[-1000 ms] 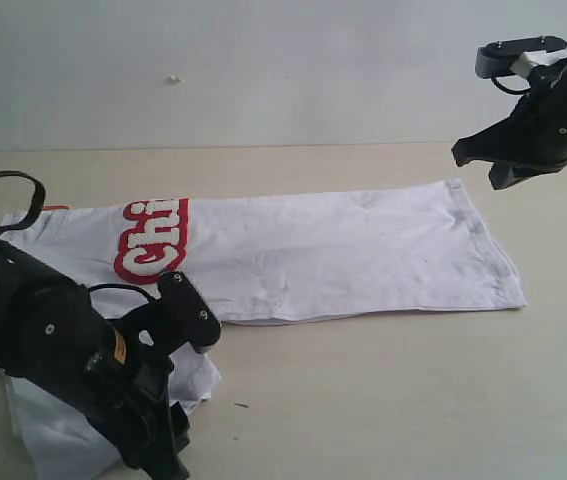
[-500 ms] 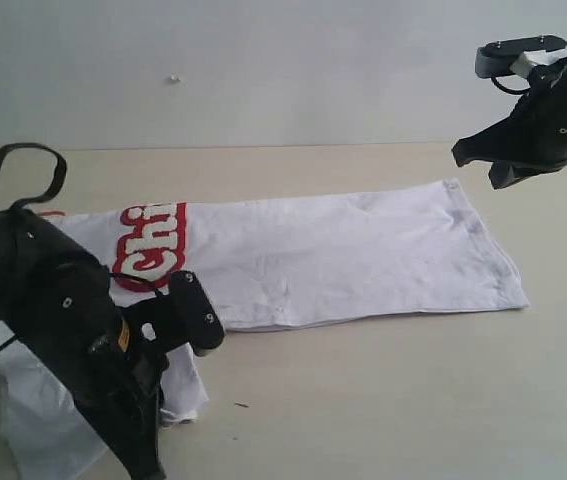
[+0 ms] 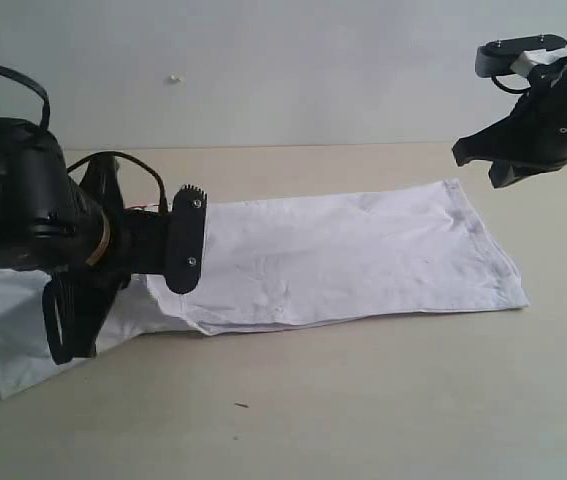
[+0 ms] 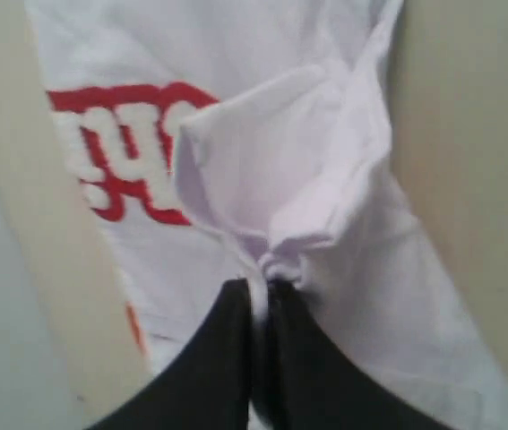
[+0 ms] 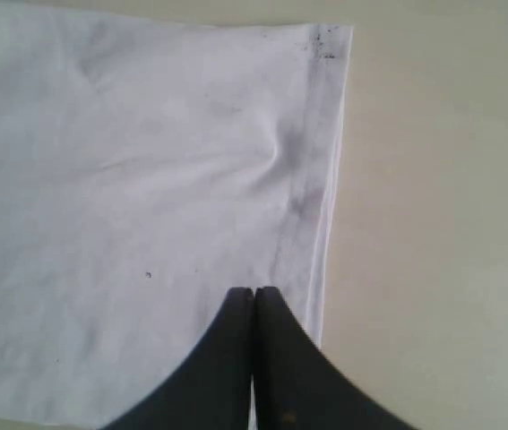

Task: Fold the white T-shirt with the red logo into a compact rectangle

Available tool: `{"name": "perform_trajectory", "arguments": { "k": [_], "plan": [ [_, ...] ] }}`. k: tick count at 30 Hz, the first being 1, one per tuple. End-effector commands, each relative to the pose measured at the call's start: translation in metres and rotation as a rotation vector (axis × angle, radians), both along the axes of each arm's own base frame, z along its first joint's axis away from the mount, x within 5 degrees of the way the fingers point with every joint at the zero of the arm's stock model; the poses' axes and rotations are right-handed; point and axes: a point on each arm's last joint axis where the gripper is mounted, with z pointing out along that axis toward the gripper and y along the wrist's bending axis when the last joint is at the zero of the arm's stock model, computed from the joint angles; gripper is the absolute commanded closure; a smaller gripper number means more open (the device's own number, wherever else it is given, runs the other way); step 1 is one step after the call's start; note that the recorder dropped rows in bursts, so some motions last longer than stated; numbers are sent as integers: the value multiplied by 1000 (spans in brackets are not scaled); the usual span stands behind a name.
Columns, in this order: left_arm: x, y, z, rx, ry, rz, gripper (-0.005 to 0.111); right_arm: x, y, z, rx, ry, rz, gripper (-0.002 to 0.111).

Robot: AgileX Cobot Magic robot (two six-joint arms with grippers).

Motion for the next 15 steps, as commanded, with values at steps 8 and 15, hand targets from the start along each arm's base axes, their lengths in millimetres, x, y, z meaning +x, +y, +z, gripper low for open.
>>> {"name": "perform_trajectory", "arguments": {
  "k": [8, 15],
  "plan": [
    [29, -27, -24, 246, -225, -608, 107, 2, -2, 3, -7, -46, -5, 108],
    [61, -15, -54, 176, -169, -425, 103, 5, -3, 4, -12, -85, -8, 108]
  ]
}}
